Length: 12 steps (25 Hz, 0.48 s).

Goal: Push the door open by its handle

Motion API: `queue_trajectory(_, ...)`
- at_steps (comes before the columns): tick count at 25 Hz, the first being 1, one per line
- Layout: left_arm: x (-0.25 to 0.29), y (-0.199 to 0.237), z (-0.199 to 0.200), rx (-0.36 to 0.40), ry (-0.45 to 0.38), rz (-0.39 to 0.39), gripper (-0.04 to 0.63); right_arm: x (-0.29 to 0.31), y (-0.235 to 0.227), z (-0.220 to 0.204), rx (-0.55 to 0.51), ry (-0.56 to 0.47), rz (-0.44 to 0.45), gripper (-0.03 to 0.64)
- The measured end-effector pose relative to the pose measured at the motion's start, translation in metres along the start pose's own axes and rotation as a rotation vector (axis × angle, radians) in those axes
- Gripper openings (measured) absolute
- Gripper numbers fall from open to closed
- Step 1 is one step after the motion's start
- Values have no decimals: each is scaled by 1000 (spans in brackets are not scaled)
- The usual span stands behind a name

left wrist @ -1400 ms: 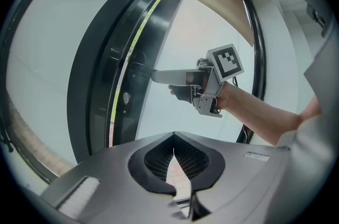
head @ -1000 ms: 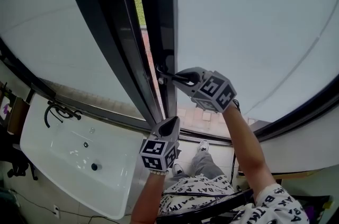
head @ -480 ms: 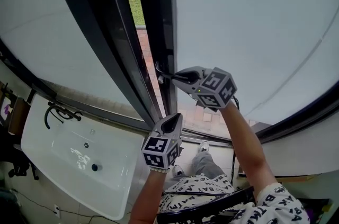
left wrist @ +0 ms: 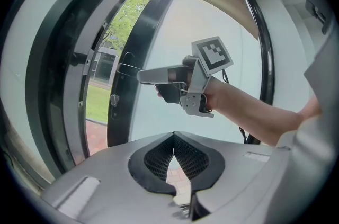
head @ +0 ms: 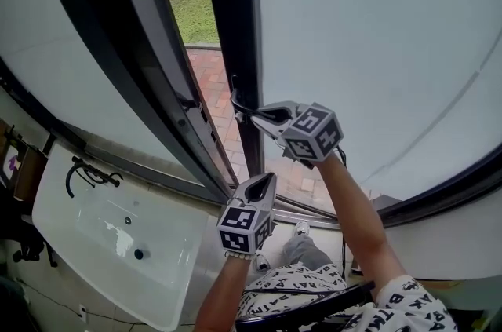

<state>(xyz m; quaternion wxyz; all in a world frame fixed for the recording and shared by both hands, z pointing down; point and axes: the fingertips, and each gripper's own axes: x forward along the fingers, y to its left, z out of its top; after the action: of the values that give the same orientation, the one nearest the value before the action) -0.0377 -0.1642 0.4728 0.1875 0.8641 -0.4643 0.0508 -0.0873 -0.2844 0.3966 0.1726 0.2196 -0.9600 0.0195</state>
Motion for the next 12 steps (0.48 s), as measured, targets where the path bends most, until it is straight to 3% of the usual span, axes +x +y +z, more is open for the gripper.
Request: queue_trajectory(12, 61, 0, 22, 1, 9, 43, -11, 13, -81, 7, 23, 10, -101, 67)
